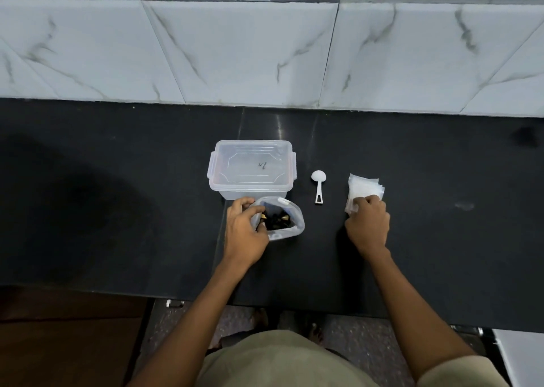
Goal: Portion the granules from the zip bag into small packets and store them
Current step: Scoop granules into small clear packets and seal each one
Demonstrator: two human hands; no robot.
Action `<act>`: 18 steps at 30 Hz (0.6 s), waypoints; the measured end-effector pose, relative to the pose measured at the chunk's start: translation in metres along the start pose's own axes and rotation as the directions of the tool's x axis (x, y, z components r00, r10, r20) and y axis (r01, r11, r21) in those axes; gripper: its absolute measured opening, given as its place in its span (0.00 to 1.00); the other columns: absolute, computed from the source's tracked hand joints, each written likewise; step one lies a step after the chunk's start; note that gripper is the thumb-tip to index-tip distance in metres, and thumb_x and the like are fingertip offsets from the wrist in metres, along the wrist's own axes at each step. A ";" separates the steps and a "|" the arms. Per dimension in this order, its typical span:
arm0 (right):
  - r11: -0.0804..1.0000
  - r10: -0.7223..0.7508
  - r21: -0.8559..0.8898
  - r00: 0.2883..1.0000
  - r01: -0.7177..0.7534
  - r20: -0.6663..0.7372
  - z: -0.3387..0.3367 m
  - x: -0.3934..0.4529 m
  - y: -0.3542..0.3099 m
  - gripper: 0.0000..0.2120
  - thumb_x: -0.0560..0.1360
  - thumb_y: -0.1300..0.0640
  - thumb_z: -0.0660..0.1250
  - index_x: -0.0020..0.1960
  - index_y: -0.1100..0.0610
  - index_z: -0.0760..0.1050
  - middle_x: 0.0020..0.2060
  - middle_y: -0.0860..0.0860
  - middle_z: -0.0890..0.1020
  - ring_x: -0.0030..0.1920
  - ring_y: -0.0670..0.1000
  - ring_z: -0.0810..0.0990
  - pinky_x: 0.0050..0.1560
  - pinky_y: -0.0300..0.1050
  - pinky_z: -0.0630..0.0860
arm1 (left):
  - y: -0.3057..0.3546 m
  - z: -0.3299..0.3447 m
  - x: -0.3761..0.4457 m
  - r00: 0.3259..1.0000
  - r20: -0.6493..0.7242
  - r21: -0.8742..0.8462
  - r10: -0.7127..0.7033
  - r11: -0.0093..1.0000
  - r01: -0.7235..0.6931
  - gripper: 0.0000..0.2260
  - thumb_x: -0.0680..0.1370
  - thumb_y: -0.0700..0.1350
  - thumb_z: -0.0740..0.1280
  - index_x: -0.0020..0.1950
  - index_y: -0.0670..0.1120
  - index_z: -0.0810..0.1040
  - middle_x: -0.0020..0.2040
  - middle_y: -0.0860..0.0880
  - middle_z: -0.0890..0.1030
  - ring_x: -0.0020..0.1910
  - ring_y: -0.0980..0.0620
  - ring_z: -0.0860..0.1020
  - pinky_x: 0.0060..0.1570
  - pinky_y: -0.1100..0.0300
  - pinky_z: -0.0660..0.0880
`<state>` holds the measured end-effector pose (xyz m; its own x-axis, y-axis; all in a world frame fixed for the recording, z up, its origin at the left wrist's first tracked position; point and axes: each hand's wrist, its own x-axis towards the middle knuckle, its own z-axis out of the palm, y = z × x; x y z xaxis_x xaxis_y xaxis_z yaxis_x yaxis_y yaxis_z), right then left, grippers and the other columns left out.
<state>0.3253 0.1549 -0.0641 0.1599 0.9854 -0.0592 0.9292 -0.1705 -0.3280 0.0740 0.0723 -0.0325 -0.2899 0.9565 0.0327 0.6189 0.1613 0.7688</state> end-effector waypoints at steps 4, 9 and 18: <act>0.997 0.004 0.072 0.999 0.000 -0.049 0.004 -0.001 0.003 0.15 0.70 0.68 0.68 0.56 0.63 0.83 0.51 0.59 0.80 0.52 0.62 0.76 0.53 0.56 0.73 | 0.001 0.001 -0.002 1.000 -0.013 0.006 -0.008 1.000 0.008 0.17 0.72 0.32 0.71 0.59 0.43 0.83 0.65 0.51 0.73 0.67 0.51 0.70 0.70 0.57 0.69; 0.987 0.021 0.162 0.995 -0.005 -0.100 0.006 -0.001 0.004 0.15 0.69 0.71 0.67 0.54 0.63 0.81 0.48 0.59 0.82 0.49 0.63 0.79 0.53 0.57 0.74 | 0.002 0.003 -0.002 1.000 -0.020 0.003 -0.022 1.000 0.022 0.17 0.72 0.32 0.71 0.59 0.43 0.83 0.65 0.51 0.73 0.67 0.50 0.70 0.69 0.52 0.71; 0.879 -0.261 0.217 0.810 0.424 -0.525 -0.006 -0.036 -0.016 0.09 0.71 0.73 0.71 0.46 0.61 0.81 0.39 0.54 0.80 0.40 0.56 0.76 0.44 0.48 0.68 | 0.026 0.005 -0.009 0.942 -0.283 0.058 0.179 0.984 -0.169 0.18 0.67 0.32 0.68 0.54 0.45 0.82 0.59 0.51 0.77 0.59 0.51 0.74 0.60 0.60 0.68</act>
<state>0.3069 0.1224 -0.0513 0.0618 0.8441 0.5326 0.8122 0.2677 -0.5184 0.0961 0.0691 -0.0157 -0.3691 0.8615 0.3487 0.7000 0.0109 0.7141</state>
